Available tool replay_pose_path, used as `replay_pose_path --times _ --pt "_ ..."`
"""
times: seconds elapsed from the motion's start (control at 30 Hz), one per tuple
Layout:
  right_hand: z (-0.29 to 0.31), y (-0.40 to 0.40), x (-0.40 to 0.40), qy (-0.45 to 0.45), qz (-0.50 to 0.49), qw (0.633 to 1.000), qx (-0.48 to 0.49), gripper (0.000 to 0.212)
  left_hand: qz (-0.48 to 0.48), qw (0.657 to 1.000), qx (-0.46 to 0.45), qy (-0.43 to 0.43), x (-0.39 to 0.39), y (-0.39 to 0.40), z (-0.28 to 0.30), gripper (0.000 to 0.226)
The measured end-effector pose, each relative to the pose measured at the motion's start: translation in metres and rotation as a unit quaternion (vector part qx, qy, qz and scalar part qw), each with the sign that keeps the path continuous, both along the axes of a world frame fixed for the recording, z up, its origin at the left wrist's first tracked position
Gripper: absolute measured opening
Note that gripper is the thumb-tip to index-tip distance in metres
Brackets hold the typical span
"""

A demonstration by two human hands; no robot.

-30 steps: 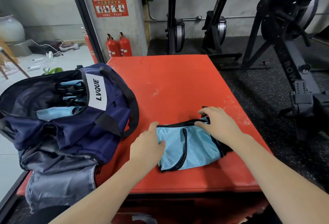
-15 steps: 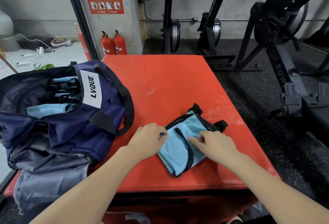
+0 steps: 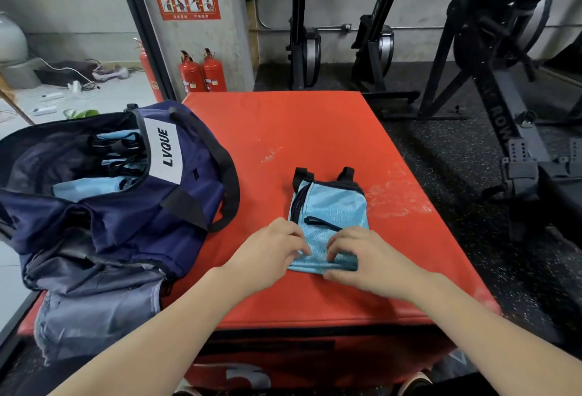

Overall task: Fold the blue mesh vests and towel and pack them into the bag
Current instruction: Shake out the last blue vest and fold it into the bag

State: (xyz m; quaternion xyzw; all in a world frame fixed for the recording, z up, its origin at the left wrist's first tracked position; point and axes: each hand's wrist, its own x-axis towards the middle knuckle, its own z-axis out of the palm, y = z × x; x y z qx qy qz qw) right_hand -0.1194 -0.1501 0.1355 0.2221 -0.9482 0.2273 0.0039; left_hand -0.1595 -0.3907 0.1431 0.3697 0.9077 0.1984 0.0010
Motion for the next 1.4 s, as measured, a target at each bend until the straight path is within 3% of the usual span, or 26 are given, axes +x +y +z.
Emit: replay_pose_path --times 0.13,0.3,0.4,0.53,0.7,0.87,1.1,1.17,1.27,1.4 --pt "-0.007 0.001 0.005 0.003 0.001 1.000 0.013 0.030 -0.013 0.999 -0.027 -0.035 0.000 -0.001 -0.002 0.037" --pt "-0.012 -0.005 0.003 0.020 -0.020 0.999 -0.022 0.011 -0.007 0.999 -0.016 -0.035 0.001 -0.001 -0.003 0.026" --pt "-0.013 -0.007 0.000 -0.007 -0.035 0.997 -0.063 0.013 -0.009 0.999 -0.035 -0.033 0.000 0.000 -0.005 0.045" --pt "-0.007 -0.006 0.002 -0.030 -0.071 0.988 -0.131 0.008 -0.016 1.000 -0.013 0.011 -0.003 0.005 -0.005 0.025" --pt "0.001 0.003 0.009 -0.005 -0.093 0.996 0.016 0.040 0.000 0.998 0.031 0.061 -0.003 0.010 -0.011 0.024" --pt "0.016 0.015 0.006 -0.012 -0.150 0.987 0.049 0.022 0.016 0.998 0.058 0.036 0.000 0.015 -0.003 0.016" --pt "0.026 0.028 0.003 -0.037 -0.208 0.970 -0.118 0.017 0.108 0.972 0.198 -0.066 0.011 0.029 0.013 0.008" --pt "0.026 0.028 0.000 -0.044 -0.215 0.965 -0.146 0.007 0.122 0.968 0.208 -0.068 0.009 0.032 0.014 0.005" --pt "0.024 0.027 -0.007 -0.049 -0.238 0.958 -0.149 0.007 0.152 0.963 0.210 -0.069 0.002 0.034 0.012 0.004" --pt "0.017 0.032 -0.019 -0.059 -0.270 0.954 -0.115 0.029 0.186 0.963 0.186 -0.059 -0.011 0.038 0.006 0.002"
